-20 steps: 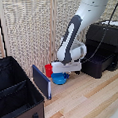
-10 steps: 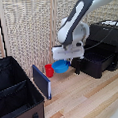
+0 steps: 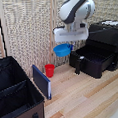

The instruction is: Gently grip the air fryer handle with your gripper and kindly pull it open by sliding your gripper away from the base. Gradually bring your gripper in line with the blue bowl and gently capture it, without tightening your grip too much. Securely place the blue bowl inside the opened air fryer with a steady position. Liberate your robot's gripper, and withdraw your gripper from the proximity of the air fryer.

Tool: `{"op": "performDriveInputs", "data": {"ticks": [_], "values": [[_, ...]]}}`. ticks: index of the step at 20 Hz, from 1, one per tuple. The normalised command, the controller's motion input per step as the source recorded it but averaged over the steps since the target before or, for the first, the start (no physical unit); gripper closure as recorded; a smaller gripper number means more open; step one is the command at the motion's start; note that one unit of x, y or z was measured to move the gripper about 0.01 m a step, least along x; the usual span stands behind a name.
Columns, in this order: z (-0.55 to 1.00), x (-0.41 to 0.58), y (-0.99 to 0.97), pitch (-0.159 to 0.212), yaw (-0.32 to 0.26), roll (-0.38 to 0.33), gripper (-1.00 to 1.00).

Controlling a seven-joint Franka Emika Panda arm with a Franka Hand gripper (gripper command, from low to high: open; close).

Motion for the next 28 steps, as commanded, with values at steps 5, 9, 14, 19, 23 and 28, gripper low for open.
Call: {"op": "performDriveInputs", "data": {"ticks": [5,9,14,19,23,28], "values": [[0.75,0.379,-0.48,0.134,-0.213,-0.012,1.00],[0.35,0.272,-0.68,0.081,-0.165,-0.001,1.00],[0.09,0.266,-0.79,0.004,-0.129,0.000,1.00],[0.00,0.245,-0.91,-0.011,-0.085,0.000,1.00],[-0.05,0.109,-0.89,-0.010,-0.100,0.004,1.00],[-0.17,0.000,-0.78,0.000,-0.146,0.014,1.00]]}}
